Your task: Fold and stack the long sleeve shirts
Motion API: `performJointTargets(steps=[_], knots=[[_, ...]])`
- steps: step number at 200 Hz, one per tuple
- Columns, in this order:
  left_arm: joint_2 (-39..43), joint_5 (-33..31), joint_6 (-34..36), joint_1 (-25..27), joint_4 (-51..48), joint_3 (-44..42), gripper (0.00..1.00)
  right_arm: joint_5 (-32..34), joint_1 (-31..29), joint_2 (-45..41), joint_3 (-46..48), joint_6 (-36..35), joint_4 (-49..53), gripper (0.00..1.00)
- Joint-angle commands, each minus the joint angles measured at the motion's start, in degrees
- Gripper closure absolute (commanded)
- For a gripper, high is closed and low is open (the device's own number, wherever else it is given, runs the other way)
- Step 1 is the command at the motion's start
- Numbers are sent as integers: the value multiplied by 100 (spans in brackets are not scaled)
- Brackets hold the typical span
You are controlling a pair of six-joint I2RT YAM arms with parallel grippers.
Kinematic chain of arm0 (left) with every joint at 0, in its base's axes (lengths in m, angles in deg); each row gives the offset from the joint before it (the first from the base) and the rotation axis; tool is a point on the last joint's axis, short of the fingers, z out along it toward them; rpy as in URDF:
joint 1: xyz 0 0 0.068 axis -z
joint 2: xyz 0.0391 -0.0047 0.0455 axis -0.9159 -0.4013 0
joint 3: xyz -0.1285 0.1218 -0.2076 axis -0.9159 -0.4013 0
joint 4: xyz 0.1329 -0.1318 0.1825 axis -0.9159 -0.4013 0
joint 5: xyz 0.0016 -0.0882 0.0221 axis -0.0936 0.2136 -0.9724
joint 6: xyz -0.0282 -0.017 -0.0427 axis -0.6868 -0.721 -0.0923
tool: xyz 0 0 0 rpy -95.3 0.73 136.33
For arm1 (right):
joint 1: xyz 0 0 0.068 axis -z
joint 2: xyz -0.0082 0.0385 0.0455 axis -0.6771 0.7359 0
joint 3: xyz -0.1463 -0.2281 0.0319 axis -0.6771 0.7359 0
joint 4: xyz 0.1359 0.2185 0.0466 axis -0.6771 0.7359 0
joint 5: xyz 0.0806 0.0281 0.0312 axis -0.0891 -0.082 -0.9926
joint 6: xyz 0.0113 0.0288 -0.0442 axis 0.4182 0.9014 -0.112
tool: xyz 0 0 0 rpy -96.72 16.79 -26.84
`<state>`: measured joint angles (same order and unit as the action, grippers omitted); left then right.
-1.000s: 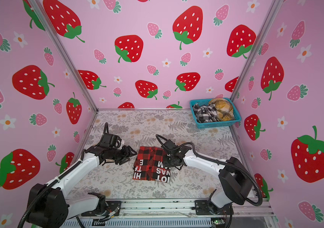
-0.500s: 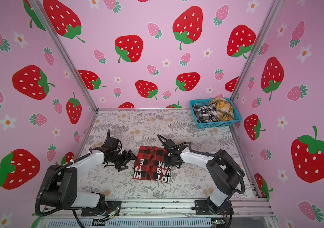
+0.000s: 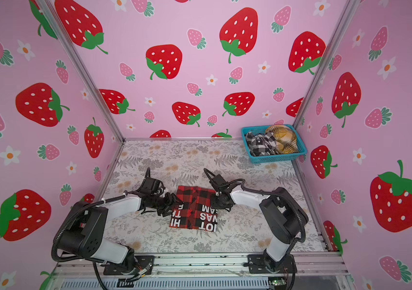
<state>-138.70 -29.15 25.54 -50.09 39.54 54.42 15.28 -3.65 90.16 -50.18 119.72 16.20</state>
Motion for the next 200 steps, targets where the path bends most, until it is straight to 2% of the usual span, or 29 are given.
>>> performJointTargets(steps=[1,51,97,121,129,136,153,173,200], knots=[[-289,96,-359,63,425,-286,44,-16,11,151,-6,-15,1,87],[-435,327,-551,98,762,-383,61,-49,12,178,18,-19,-54,87],[-425,744,-1243,114,1701,-639,77,-64,11,239,-126,-24,-87,88],[-294,804,-1338,106,1814,-602,91,45,25,172,-242,-63,-25,89],[-242,832,-1322,98,1814,-562,93,110,36,76,-260,-72,-15,89],[-189,840,-1290,77,1784,-517,100,162,53,-33,-260,-77,-1,89],[-9,829,-1070,-64,1482,-382,100,255,116,-302,-251,-97,37,89],[293,730,-588,-431,615,-117,100,311,198,-572,-235,-123,109,89],[674,217,663,-999,-1375,806,100,425,212,-872,-123,-210,107,89]])
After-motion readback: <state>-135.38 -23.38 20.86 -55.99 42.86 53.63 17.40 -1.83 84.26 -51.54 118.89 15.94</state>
